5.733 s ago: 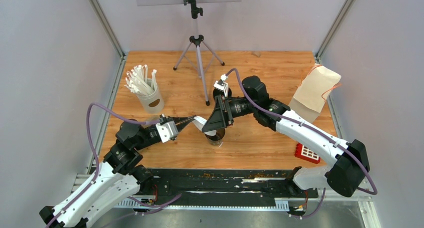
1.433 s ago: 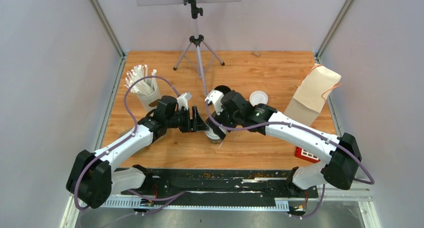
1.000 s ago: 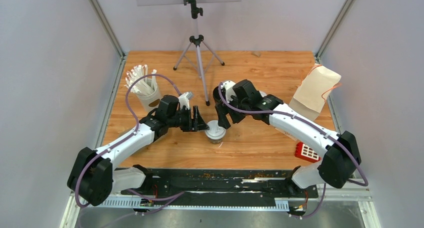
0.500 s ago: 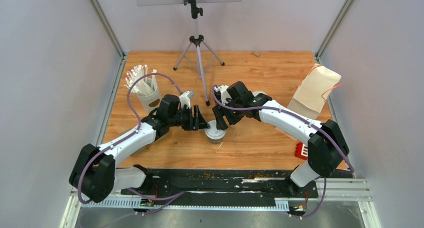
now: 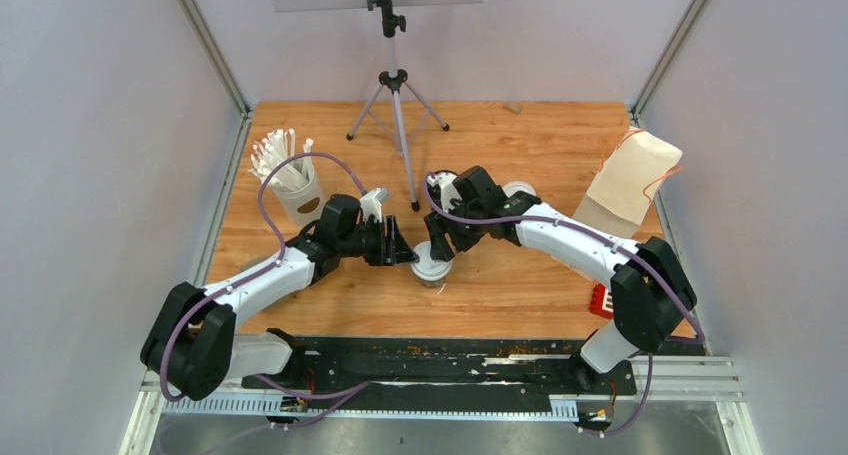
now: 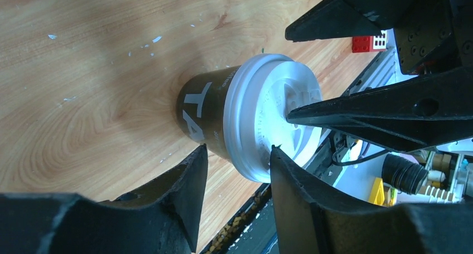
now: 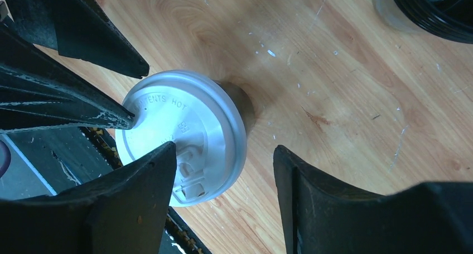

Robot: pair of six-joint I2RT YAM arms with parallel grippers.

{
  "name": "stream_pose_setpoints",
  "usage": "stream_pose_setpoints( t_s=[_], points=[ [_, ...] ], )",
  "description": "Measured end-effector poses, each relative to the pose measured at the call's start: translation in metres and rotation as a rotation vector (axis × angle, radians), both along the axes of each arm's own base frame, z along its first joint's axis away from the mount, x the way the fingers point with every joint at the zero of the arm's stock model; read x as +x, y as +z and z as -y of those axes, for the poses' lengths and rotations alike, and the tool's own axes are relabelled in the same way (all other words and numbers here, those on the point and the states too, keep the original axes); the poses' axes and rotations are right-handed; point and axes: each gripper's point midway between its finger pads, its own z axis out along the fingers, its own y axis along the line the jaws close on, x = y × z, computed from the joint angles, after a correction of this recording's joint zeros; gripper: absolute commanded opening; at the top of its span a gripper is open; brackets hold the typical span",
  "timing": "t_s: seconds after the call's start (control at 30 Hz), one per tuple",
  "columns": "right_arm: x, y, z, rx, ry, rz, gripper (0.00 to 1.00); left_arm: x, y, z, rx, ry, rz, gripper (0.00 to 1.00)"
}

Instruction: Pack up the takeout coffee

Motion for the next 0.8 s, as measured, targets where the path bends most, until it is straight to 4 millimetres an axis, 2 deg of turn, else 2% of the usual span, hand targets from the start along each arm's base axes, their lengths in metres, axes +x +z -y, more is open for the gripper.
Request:
stream_pose_setpoints(
  t_s=[0.33,0.67,0.8],
  points=[
    [-0.0005,-0.0007,-0.0035,0.024,-0.003,-0.008,0.6,-0.0011,-0.0017,-0.0012,0.01,-0.007,0.002,0.42],
    [-0.0012,-0.0024,-0.0012,0.07,-0.015,-0.021,0.5,-0.0013,-0.0006,0.0059,-0.018,-0.033,0.0,0.38],
    [-0.0017,-0.0033,-0.0016,0.093,-0.018,-0.034,0.5,-0.0019,-0.0027,0.0081,-0.023,-0.037,-0.023,0.38]
  ],
)
